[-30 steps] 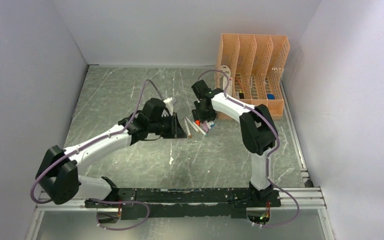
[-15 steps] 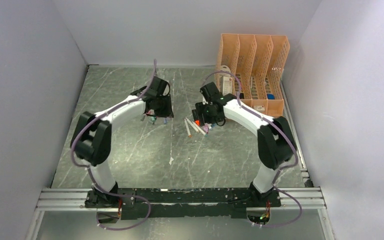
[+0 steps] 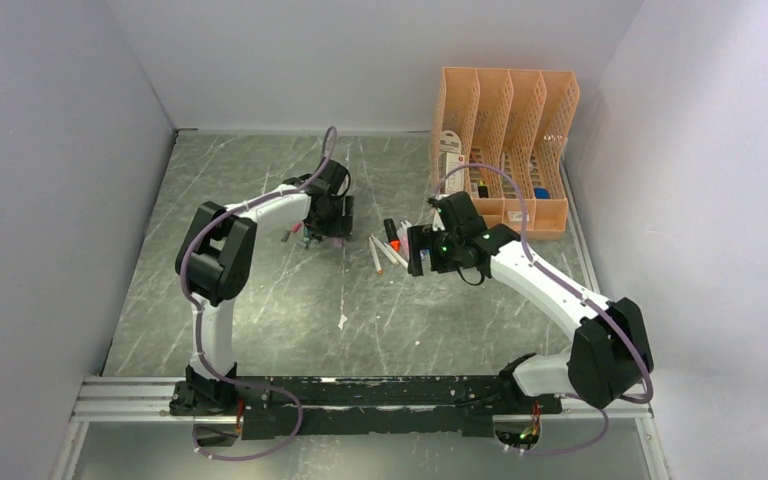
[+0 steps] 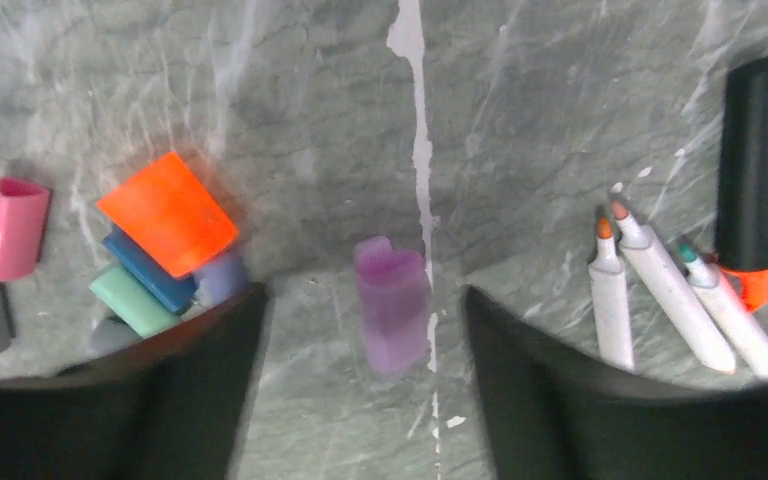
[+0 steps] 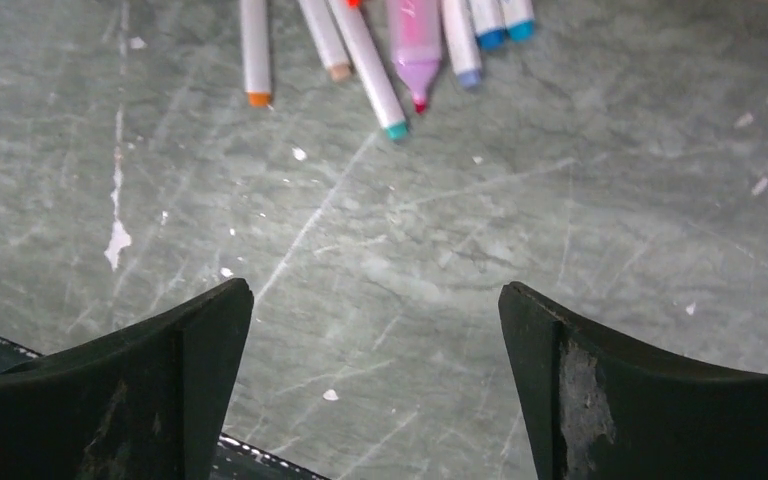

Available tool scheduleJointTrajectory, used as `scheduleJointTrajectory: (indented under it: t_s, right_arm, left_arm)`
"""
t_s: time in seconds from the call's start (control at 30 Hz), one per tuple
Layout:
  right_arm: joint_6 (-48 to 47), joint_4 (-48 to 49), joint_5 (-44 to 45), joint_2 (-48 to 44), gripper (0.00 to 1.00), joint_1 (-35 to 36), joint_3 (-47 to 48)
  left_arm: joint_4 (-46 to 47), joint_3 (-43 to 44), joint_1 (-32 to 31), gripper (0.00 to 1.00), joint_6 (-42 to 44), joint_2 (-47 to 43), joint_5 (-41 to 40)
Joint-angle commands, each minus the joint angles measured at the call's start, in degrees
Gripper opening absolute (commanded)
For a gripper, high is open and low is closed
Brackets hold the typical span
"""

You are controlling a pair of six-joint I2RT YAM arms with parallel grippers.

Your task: Open the pen caps

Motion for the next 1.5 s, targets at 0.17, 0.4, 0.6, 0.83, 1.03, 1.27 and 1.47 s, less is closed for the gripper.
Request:
scheduleJointTrajectory:
  t_s: [0.17,0.4,0.6,0.83,1.03,1.27,1.47]
  right_arm:
    - [0.94,1.35,-0.15,-5.71,1.0,-6.99,-5.17]
    - [2.25,5.94,3.94,-9.48,1.0,-14.62,-8.1]
    - [0.21,20.38,19.7,-17.54,1.0,-18.38,-20.17]
    - [-3.96,49.57,25.76,-23.66,1.0,-22.28,-36.53]
    - [-10.33,71.45,28.7,-11.27,1.0,-25.18,-40.26]
    - [-10.72,90.79,25.13,4.18,1.0,-30.22,-41.73]
    - [-14.8,102.31,22.08,13.14,1.0,-29.39,-42.34]
  left_arm:
    - [-1.31,-3.68,0.47,1.0,-0.05,-8.2,-0.91]
    - [-0.69,-4.67,0.43,1.0,2.42,-26.77,-1.95]
    - [7.29,-12.86,2.29,1.0,7.09,-39.25,-15.76]
    - [22.23,-31.9,11.25,1.0,3.61,-45.36,-27.31]
    - [37.47,-41.55,14.17,1.0,7.22,-41.42,-26.26]
    - [56.02,-51.36,15.7,1.0,12.87,-37.72,-26.39]
    - [66.33,-55.94,16.41,1.0,20.24,-35.97,-24.56]
